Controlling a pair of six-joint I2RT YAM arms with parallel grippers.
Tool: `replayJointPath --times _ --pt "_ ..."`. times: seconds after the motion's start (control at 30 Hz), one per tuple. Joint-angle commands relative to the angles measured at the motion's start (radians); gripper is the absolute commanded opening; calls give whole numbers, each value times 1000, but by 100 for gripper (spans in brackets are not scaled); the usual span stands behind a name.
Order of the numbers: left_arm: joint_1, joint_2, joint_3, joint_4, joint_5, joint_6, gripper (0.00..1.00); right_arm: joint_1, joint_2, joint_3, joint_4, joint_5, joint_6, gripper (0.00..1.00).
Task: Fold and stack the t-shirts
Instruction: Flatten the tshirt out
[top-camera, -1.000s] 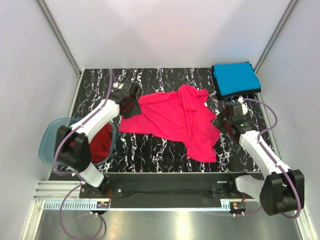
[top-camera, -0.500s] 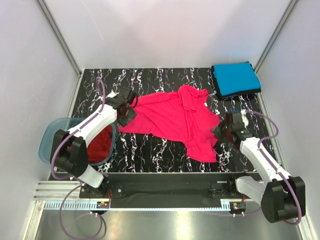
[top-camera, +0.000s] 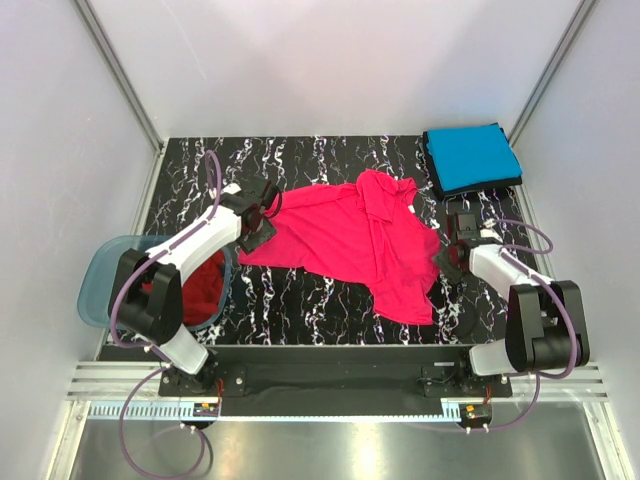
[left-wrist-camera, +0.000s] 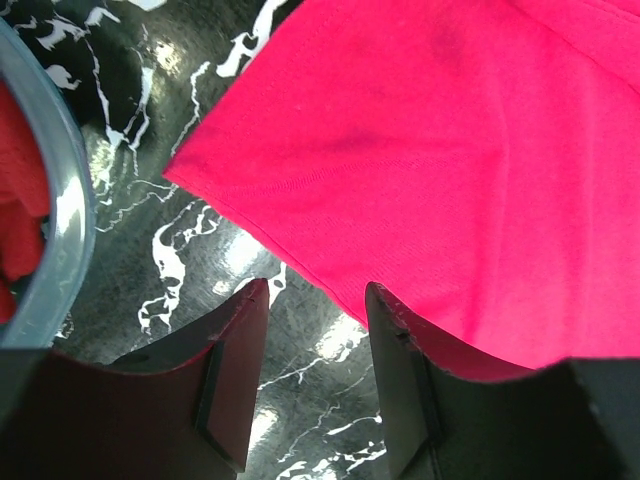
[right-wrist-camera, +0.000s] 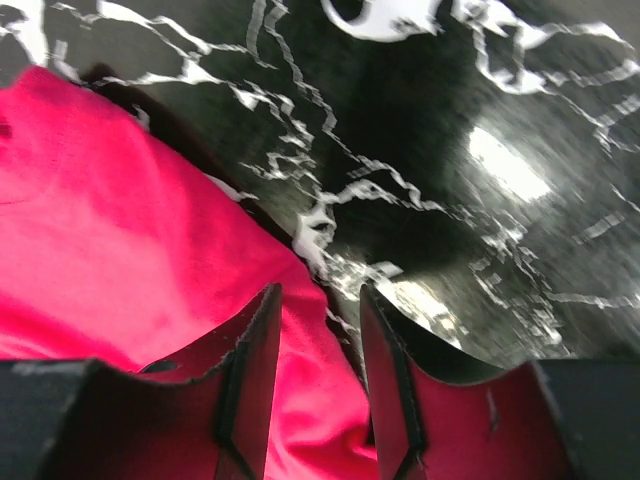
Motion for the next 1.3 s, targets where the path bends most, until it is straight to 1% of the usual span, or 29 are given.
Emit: replayJointPath --times 0.0,0.07,0.1,0.13,0.2,0.23,0.27,0.33,0.47,0.63,0.7,0.8,0.83,0.9,0.93,0.97,1.0,1.03,1.07,1.1,1.13,1.17,1.2,1.23,1.27 --pt "-4 -24 25 17 -69 33 49 -3 6 -9 140 -12 -50 44" --pt "-3 -30 16 20 -92 33 49 -3 6 -34 163 -18 -53 42" --pt "-4 -30 7 22 -99 33 49 -1 9 -37 179 -18 -58 39" --pt "-4 -29 2 25 -102 31 49 -4 14 -39 183 -20 -61 31" --pt "-4 -21 -4 30 -102 33 49 -6 31 -34 185 -18 -78 20" --pt "-4 -9 -4 31 -99 34 49 -10 32 -29 185 -18 -84 13" --pt "-4 -1 -1 30 -90 39 49 -14 26 -22 185 -15 -94 0" --pt "-4 11 4 33 -88 43 49 -18 6 -14 168 6 -122 0" --pt "-4 17 5 34 -106 53 49 -20 -112 50 50 158 -174 0" --pt "-4 39 18 42 -116 57 49 -18 -167 118 -11 201 -206 0" --pt "-4 63 30 42 -114 65 49 -18 -154 127 -10 225 -214 0" --pt "-4 86 41 42 -112 70 49 -20 -75 170 1 244 -251 0" --pt "-3 88 42 42 -112 67 49 -20 -16 188 1 245 -257 0" --pt "-2 83 45 42 -105 63 49 -20 47 250 -1 247 -272 3" --pt "-4 77 47 42 -103 63 49 -24 104 273 -4 238 -277 15" --pt "-4 72 48 42 -96 65 49 -27 133 338 -74 232 -257 25" --pt "-3 65 50 40 -94 66 49 -32 158 381 -143 232 -230 31" --pt "-2 45 48 39 -93 71 49 -32 181 446 -216 227 -204 44" --pt "-4 34 47 40 -94 73 49 -30 167 446 -279 209 -176 48" --pt "-4 23 42 40 -97 74 49 -30 143 431 -289 189 -162 50" --pt "-4 -1 39 42 -100 76 49 -33 59 405 -291 169 -141 52" --pt "-3 -12 32 42 -103 74 49 -37 8 335 -292 158 -95 54" --pt "-2 -23 28 43 -103 73 49 -41 -39 305 -300 138 -75 53" --pt "-4 -36 24 45 -103 67 49 -41 -120 255 -310 94 -52 52" --pt "-4 -44 19 48 -100 65 49 -43 -152 229 -327 65 -15 51"
